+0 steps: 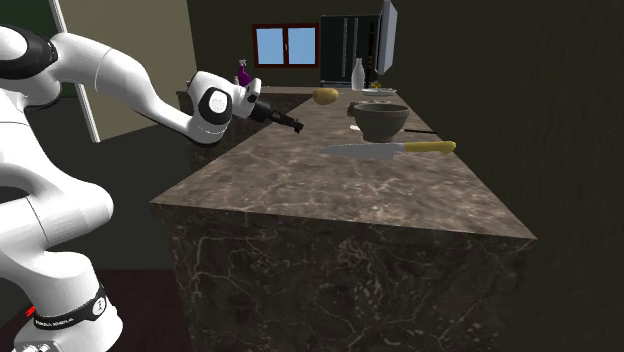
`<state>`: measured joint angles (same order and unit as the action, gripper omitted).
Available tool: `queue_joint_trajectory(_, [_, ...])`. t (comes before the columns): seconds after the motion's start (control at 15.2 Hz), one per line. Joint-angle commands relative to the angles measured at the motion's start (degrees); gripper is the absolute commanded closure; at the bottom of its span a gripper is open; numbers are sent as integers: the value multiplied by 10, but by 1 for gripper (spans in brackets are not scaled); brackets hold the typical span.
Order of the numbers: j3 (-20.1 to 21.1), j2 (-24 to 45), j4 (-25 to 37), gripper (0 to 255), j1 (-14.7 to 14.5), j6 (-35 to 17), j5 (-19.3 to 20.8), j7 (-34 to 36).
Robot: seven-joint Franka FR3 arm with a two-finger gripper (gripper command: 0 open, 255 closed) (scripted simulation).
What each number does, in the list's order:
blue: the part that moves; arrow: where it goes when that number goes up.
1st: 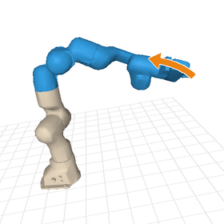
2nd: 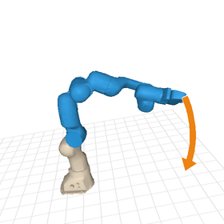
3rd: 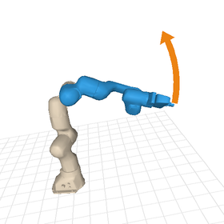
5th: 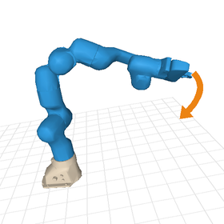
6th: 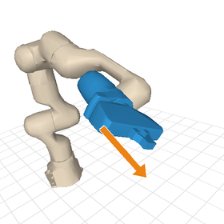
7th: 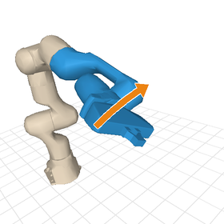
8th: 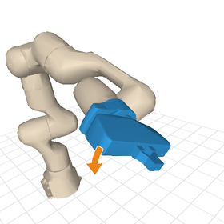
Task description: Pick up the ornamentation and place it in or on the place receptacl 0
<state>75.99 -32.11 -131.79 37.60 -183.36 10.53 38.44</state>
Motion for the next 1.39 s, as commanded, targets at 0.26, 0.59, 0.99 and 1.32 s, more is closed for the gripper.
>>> queue_joint_trajectory(0.26, [0, 0, 0, 255, 0, 0, 0, 0])
queue_joint_trajectory(0.59, [-31, 13, 16, 255, -29, 27, 3, -14])
queue_joint_trajectory(0.99, [-75, 29, 42, 255, -70, 69, 3, -36])
queue_joint_trajectory(1.32, [-108, 40, 68, 255, -100, 103, 1, -54])
